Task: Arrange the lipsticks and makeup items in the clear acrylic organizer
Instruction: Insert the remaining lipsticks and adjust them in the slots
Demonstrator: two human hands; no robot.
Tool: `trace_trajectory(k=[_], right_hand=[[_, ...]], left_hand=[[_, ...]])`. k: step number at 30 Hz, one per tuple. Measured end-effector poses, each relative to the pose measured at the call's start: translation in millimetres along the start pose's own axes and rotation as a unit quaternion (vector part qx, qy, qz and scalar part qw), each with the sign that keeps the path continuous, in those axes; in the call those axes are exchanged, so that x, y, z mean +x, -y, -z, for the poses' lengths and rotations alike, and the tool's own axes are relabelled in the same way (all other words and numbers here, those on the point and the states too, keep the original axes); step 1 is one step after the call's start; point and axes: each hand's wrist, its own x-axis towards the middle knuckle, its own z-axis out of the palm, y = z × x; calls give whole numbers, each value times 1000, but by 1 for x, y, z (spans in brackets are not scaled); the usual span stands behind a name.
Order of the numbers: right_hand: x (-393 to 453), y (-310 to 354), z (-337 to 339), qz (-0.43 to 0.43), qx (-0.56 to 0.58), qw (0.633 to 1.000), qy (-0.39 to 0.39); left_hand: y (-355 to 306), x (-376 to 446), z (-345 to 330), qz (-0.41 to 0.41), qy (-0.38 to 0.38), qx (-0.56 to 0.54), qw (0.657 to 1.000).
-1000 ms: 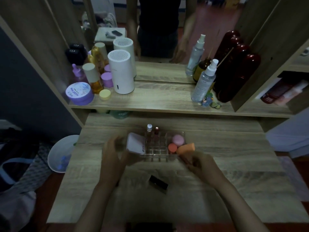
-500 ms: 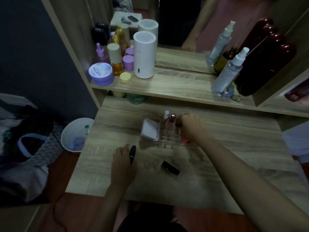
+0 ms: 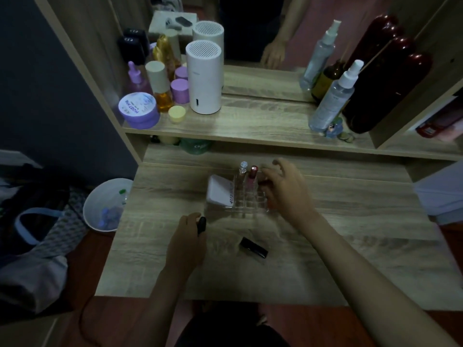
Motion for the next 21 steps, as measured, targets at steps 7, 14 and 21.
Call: trace_trajectory(k=[7,14,21], right_hand=[[-94,40,-31,-56,107,988,100],[-124,45,-53,-129,133,965,184],[-115,39,-37,-202,223,946,118]], left_hand=[[-52,22,-5,-74,-29,-98,992],[-88,53,-11,-123,-109,-180,970],[-84,65,-20,-83,-87,-166,979]])
